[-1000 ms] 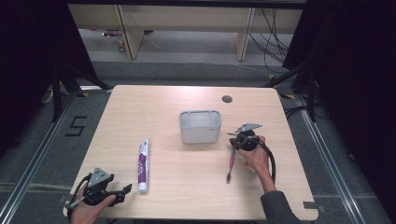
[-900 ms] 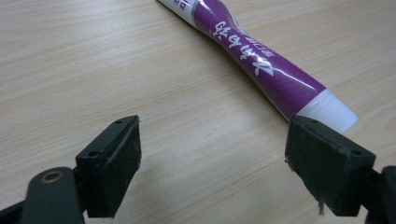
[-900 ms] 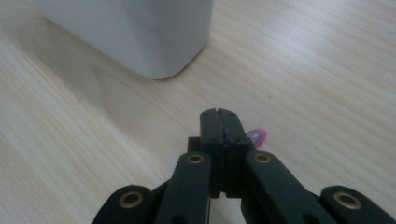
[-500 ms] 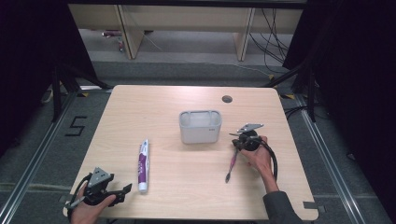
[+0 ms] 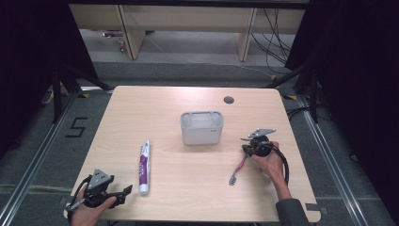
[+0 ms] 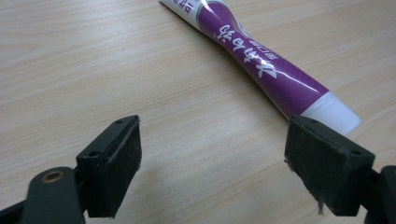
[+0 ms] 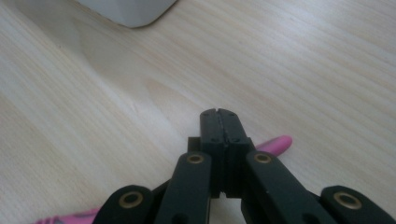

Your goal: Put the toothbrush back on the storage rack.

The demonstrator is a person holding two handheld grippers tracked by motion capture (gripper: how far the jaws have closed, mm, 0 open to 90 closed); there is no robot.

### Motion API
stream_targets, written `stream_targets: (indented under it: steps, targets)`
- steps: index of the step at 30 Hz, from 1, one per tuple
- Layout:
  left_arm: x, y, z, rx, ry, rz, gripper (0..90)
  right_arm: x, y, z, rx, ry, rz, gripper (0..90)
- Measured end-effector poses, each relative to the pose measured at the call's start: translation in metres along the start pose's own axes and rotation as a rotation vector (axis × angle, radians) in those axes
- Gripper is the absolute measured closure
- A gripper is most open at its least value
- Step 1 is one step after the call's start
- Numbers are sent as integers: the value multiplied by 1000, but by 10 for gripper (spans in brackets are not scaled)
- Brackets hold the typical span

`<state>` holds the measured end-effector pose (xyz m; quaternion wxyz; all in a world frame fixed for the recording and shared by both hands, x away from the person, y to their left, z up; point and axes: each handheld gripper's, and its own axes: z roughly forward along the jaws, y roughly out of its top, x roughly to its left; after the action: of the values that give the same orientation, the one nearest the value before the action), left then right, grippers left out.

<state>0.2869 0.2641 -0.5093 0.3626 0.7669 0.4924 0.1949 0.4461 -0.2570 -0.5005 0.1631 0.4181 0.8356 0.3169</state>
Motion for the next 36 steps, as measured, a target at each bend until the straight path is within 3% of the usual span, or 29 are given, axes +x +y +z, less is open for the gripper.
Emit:
stream_targets:
  steps: [2, 3, 8, 10, 11, 12, 13, 14, 15, 16, 17, 18, 19, 20, 21, 26, 27, 28, 29, 32, 33, 36]
  targets:
    - [-2, 0, 2, -26, -5, -24, 184, -2, -4, -3, -1, -1, 4, 900]
    - [-2, 0, 2, -31, -6, -22, 184, -1, -5, -7, 24, 13, 29, 900]
    - [-2, 0, 2, -27, -3, -24, 185, -6, -13, -13, -2, 17, 15, 900]
    - [-2, 0, 2, -25, -2, -23, 185, -6, -15, -13, -21, 11, 14, 900]
    - [-1, 1, 1, -7, -3, 4, 185, -7, -18, -15, -22, 3, 13, 900]
    - [-3, 1, 2, -31, -1, -24, 186, -5, -18, -19, 11, 14, 38, 900]
    - [-3, 1, 2, -28, -1, -21, 186, -3, -21, -16, -36, 11, 46, 900]
    - [-3, 1, 2, -27, -4, -21, 186, -4, -20, -21, 0, 18, 37, 900]
    - [-3, 1, 3, -33, -4, -26, 186, -4, -22, -18, -52, 8, 19, 900]
    - [-1, 1, 1, -3, 3, 12, 186, -4, -22, -21, -26, 16, 13, 900]
    - [-2, 1, 1, -4, 4, 9, 186, 0, -23, -22, -13, 16, 41, 900]
    - [-1, 2, 0, 3, 5, 14, 186, -1, -23, -23, -8, 22, 21, 900]
    - [-2, 2, 0, -1, 4, 10, 187, -1, -24, -18, -58, 14, 18, 900]
    - [-2, 2, 0, -1, 4, 10, 187, -1, -24, -18, -58, 14, 18, 900]
    - [-2, 2, 1, -2, -3, 11, 187, -1, -24, -22, -3, 19, 27, 900]
    - [-2, 2, 0, 0, 5, 10, 187, -4, -26, -27, 2, 8, 22, 900]
    - [-1, 1, 0, -2, -2, 9, 187, -6, -28, -26, -30, 8, 11, 900]
    - [-1, 1, 0, -2, -2, 9, 187, -5, -28, -30, 2, 11, 26, 900]
    - [-1, 1, 0, 1, -2, 9, 187, -4, -30, -28, -33, 8, 29, 900]
    - [-2, 1, -1, 0, 4, 12, 187, -5, -34, -31, -22, 5, 17, 900]
    - [-1, 1, 0, -5, 0, 9, 187, -4, -35, -32, -12, 5, 35, 900]
    - [-2, 1, 0, -14, -1, -2, 187, -4, -36, -32, -43, 4, 18, 900]
